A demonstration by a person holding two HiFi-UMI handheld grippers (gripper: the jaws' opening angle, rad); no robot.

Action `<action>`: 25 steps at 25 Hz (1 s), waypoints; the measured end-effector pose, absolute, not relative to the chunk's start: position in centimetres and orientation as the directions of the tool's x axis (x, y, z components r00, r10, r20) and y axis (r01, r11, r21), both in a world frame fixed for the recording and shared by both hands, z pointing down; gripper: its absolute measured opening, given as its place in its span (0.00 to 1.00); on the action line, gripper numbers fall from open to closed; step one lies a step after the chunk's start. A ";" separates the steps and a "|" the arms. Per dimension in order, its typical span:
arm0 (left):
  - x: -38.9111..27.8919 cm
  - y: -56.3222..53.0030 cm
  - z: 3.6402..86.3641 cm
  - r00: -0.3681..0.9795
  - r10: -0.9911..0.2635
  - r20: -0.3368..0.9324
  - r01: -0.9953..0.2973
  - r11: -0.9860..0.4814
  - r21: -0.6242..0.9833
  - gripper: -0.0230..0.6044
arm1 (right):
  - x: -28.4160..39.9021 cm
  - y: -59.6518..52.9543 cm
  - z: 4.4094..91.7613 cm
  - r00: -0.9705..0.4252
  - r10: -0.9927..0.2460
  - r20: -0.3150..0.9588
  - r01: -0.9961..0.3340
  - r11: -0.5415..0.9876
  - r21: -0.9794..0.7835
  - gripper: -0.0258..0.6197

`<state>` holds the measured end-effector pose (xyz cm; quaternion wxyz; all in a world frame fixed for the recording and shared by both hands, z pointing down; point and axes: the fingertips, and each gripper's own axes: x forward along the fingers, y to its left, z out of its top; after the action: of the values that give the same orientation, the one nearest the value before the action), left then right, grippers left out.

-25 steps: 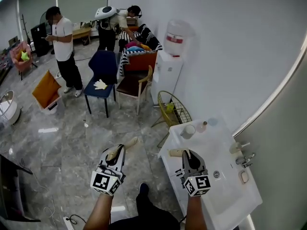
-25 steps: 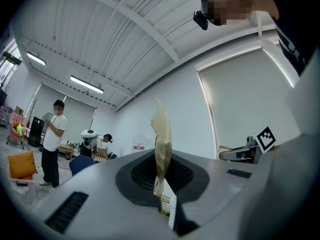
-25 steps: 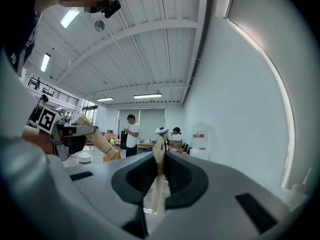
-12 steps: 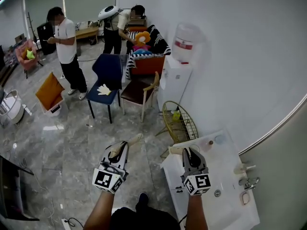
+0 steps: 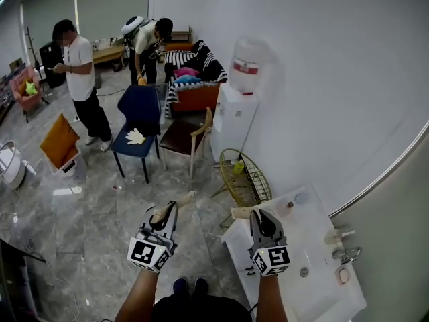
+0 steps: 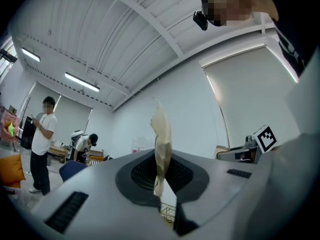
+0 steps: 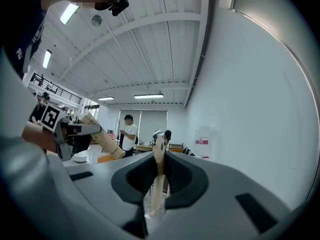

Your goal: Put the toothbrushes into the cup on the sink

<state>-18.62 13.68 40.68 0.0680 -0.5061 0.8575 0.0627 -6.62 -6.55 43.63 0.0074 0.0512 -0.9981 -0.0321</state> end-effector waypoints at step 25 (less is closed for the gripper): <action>-9.5 -2.1 41.8 0.082 -0.976 -0.201 -0.993 -0.096 0.062 0.08 | 10.4 -11.1 44.4 -0.780 -0.623 0.052 -0.612 0.778 0.142 0.12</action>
<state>-9.48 -2.14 41.83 0.0452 -0.7341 0.6707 0.0956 10.43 -11.09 44.38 0.0482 0.3278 -0.9417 -0.0585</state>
